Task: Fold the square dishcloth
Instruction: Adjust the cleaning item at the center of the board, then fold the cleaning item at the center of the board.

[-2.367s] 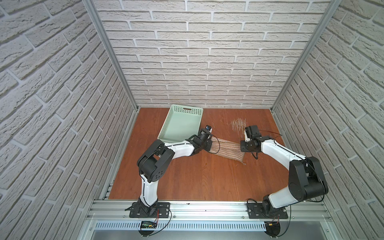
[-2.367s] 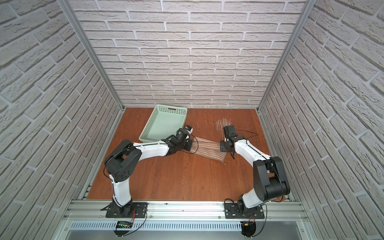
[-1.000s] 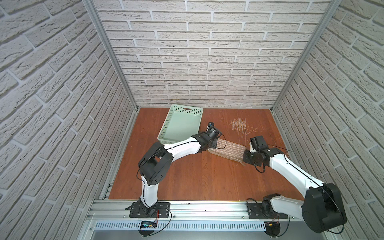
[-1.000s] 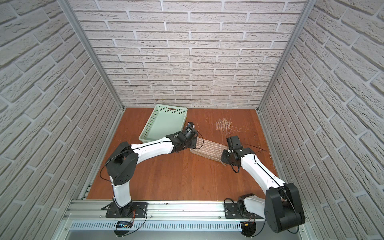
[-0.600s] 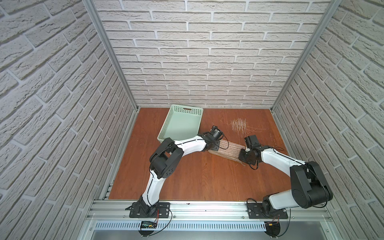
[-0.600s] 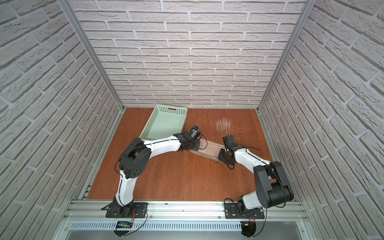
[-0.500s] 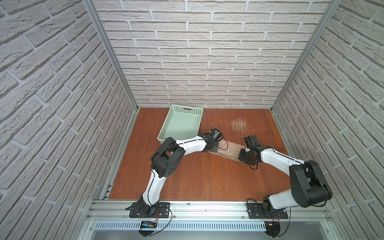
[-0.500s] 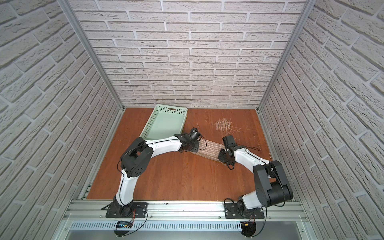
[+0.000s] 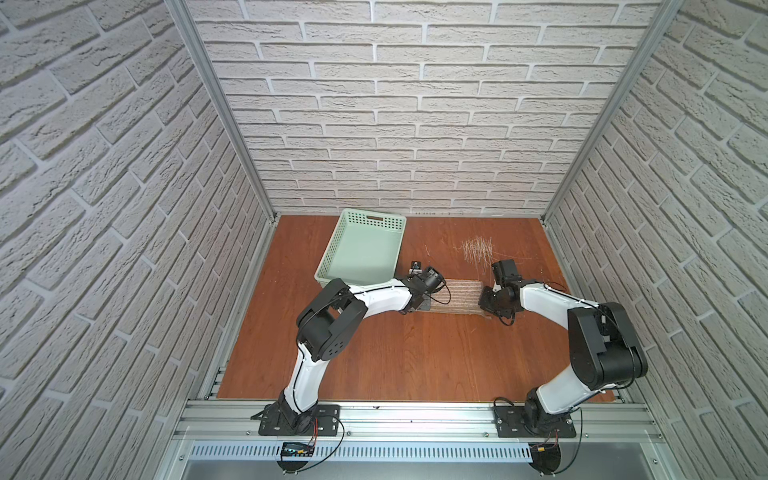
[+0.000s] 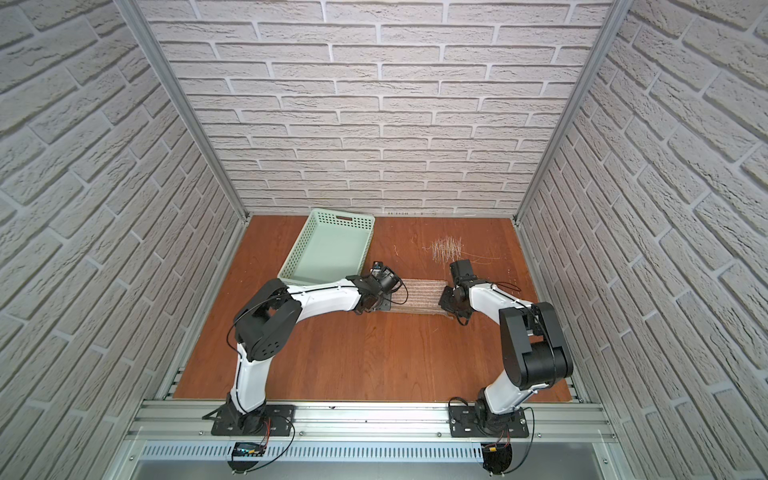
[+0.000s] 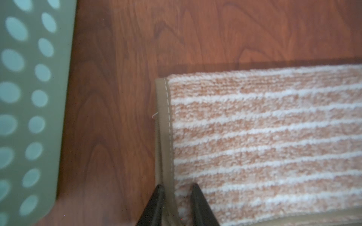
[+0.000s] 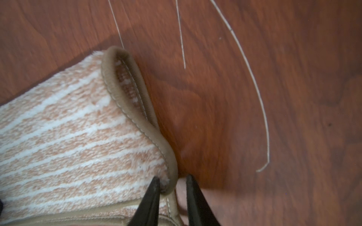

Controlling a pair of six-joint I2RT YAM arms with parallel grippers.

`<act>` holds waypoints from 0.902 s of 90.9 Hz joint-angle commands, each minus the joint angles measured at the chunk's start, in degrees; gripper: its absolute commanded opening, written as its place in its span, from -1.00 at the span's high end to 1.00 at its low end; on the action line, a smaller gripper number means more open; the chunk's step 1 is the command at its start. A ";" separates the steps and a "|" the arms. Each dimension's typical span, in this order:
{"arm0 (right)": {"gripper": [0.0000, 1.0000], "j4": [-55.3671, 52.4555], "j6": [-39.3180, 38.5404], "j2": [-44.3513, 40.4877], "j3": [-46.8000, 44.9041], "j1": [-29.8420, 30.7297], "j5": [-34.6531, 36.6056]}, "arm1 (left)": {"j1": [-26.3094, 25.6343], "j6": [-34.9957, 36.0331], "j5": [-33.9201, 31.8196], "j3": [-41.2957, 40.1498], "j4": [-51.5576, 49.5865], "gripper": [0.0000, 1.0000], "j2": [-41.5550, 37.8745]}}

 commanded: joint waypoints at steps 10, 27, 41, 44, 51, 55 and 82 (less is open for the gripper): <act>0.46 -5.21 -3.25 -4.24 -0.19 -0.33 1.11 | -0.14 -5.24 -3.95 0.23 -6.18 0.05 -4.68; 0.41 -7.59 -4.11 -10.03 -1.18 -0.33 3.40 | 1.39 -6.97 1.92 0.43 -4.74 0.03 -4.75; 0.41 -6.82 -4.20 -11.94 -1.89 -0.33 2.59 | 1.73 -6.99 6.56 0.36 -1.21 0.03 -4.03; 0.41 -6.44 -4.18 -11.87 -2.02 -0.33 2.37 | 1.80 -6.98 7.46 0.48 -0.61 0.03 -3.85; 0.41 -5.57 -4.03 -11.60 -2.17 -0.33 1.49 | 2.13 -6.94 8.46 0.88 -0.46 0.03 -3.14; 0.42 -4.93 -3.84 -11.25 -2.34 -0.33 0.63 | 2.52 -7.13 8.89 0.77 -0.43 0.03 -2.83; 0.43 -2.79 -3.27 -10.64 -2.24 -0.25 -1.03 | 3.65 -8.35 9.51 -0.30 -2.44 0.08 -1.49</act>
